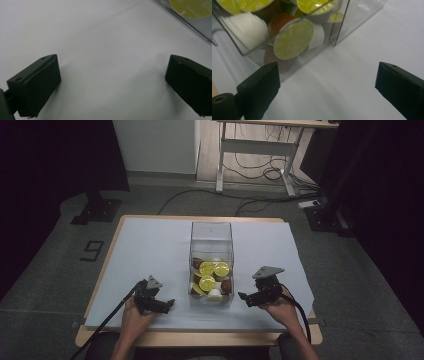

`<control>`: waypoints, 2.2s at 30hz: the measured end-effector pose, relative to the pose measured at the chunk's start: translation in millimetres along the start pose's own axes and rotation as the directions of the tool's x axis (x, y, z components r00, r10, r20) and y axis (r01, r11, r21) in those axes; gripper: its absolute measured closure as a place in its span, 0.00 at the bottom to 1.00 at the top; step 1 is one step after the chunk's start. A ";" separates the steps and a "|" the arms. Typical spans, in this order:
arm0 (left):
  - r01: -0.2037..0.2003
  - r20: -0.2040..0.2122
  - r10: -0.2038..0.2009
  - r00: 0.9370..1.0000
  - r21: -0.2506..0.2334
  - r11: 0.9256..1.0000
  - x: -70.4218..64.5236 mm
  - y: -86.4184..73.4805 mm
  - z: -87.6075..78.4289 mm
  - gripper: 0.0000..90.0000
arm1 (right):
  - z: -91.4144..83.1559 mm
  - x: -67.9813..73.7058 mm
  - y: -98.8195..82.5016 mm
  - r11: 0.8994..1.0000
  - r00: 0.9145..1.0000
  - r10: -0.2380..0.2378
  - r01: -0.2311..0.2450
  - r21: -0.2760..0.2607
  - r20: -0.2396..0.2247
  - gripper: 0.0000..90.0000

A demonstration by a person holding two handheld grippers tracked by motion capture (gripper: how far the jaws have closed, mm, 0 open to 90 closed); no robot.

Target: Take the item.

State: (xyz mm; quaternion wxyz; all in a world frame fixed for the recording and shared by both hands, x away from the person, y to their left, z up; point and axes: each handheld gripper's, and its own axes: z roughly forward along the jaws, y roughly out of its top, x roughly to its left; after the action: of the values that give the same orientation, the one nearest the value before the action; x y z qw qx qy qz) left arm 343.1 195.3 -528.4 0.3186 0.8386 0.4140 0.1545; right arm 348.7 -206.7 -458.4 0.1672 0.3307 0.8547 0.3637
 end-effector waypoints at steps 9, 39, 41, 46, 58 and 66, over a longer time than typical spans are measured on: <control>0.000 0.000 0.000 1.000 0.001 1.000 0.0 0.0 -0.1 0.00 | -3.3 1.3 15.5 1.000 0.999 0.000 0.000 -0.016 -0.037 0.12; -0.002 0.000 0.002 1.000 0.001 1.000 0.0 0.0 -0.1 0.00 | 13.5 18.9 61.5 0.999 0.988 -0.035 0.033 -0.021 -0.149 0.18; -0.002 0.000 0.002 1.000 0.001 1.000 0.0 0.0 -0.1 0.00 | 16.0 20.4 63.6 0.999 0.987 -0.042 0.039 -0.017 -0.153 0.18; -0.002 -0.001 0.002 1.000 0.001 1.000 0.0 -0.1 -0.1 0.00 | 22.8 25.4 69.0 0.999 0.986 -0.053 0.053 -0.004 -0.160 0.18; -0.002 -0.001 0.002 1.000 0.001 1.000 0.0 -0.1 -0.1 0.00 | 41.3 36.3 79.5 0.997 0.979 -0.073 0.076 0.004 -0.193 0.22; -0.002 -0.001 0.002 1.000 0.001 1.000 0.0 -0.1 -0.1 0.00 | 51.4 42.5 82.9 0.996 0.973 -0.087 0.092 0.011 -0.214 0.25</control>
State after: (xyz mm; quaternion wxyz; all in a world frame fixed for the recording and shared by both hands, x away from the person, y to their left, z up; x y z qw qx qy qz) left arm 342.9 195.4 -528.4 0.3180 0.8391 0.4133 0.1550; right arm 381.7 -108.4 -434.6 0.0876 0.2526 0.8854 0.3802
